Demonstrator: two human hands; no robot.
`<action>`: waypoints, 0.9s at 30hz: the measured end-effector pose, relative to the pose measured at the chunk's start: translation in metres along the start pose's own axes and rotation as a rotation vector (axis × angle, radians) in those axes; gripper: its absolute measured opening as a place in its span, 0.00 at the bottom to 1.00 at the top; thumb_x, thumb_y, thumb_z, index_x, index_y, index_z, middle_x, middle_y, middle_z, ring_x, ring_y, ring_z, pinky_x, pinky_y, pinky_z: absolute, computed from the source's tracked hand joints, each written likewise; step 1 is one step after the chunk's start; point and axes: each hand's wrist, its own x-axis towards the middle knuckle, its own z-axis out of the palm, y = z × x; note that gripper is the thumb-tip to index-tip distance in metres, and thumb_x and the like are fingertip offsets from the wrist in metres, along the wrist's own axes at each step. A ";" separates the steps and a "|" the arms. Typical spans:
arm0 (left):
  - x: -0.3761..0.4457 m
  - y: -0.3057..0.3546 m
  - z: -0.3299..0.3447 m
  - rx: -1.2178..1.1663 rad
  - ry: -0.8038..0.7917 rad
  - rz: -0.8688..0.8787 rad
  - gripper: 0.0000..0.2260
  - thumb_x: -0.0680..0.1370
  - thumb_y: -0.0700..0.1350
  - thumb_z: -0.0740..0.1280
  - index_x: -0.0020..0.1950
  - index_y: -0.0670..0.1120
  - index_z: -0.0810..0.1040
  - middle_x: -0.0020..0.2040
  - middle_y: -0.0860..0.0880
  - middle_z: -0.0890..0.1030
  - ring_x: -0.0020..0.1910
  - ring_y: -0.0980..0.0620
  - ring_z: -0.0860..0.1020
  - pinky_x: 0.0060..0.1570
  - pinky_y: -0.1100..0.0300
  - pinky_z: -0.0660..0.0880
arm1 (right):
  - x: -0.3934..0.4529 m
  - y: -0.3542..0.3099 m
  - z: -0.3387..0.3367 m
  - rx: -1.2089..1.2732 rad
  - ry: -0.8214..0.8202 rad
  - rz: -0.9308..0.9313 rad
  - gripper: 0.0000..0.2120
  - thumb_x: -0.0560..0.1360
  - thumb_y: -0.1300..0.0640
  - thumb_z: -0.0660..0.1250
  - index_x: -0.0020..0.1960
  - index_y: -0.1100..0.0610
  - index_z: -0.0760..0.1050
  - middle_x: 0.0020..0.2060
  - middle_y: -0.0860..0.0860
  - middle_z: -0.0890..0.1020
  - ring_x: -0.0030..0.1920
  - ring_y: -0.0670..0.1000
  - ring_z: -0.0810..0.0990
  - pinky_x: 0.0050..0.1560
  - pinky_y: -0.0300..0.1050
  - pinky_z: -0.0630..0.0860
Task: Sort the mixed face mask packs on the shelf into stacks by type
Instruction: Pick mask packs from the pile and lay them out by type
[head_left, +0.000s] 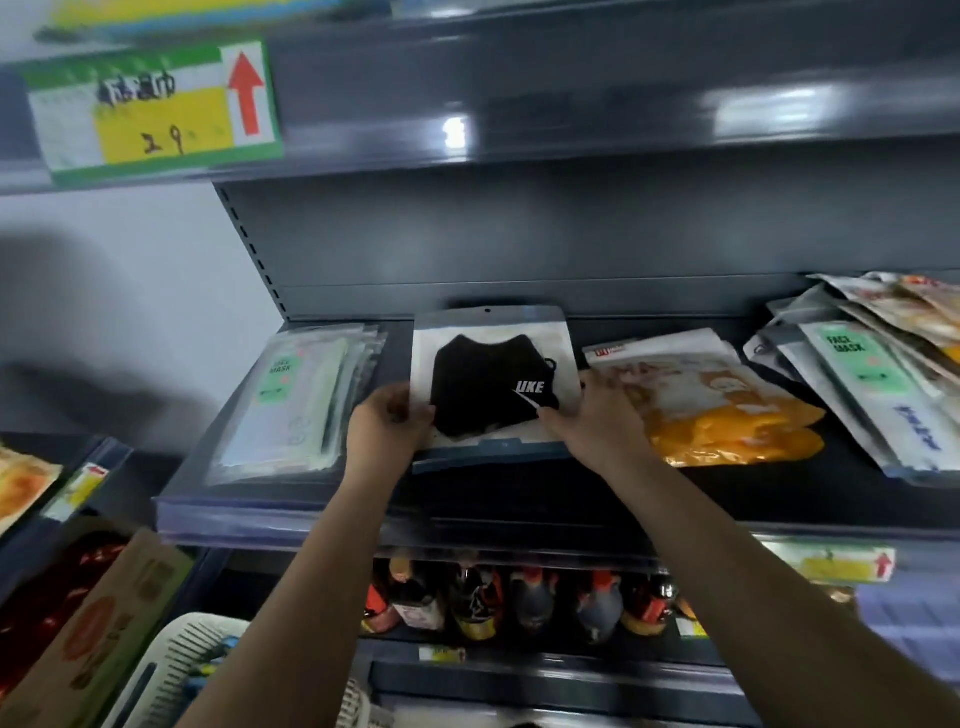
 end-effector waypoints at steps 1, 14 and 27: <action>0.000 -0.002 0.001 0.062 -0.027 -0.009 0.09 0.74 0.39 0.70 0.53 0.41 0.79 0.43 0.46 0.80 0.44 0.45 0.79 0.36 0.65 0.70 | -0.001 -0.002 0.002 -0.068 -0.001 0.001 0.26 0.75 0.49 0.66 0.66 0.60 0.63 0.61 0.57 0.71 0.57 0.54 0.73 0.51 0.46 0.70; -0.015 0.027 0.024 0.475 -0.072 0.263 0.16 0.74 0.47 0.68 0.62 0.47 0.76 0.60 0.45 0.76 0.60 0.41 0.73 0.58 0.47 0.70 | -0.024 -0.012 -0.011 -0.354 0.028 -0.199 0.22 0.77 0.47 0.59 0.67 0.56 0.65 0.66 0.52 0.65 0.68 0.56 0.58 0.63 0.53 0.67; -0.079 0.156 0.154 0.785 -0.227 0.717 0.20 0.78 0.53 0.58 0.70 0.51 0.66 0.67 0.50 0.70 0.66 0.46 0.66 0.62 0.51 0.64 | -0.067 0.076 -0.155 -0.659 0.205 -0.191 0.21 0.76 0.51 0.61 0.67 0.55 0.68 0.65 0.54 0.70 0.67 0.57 0.64 0.62 0.51 0.67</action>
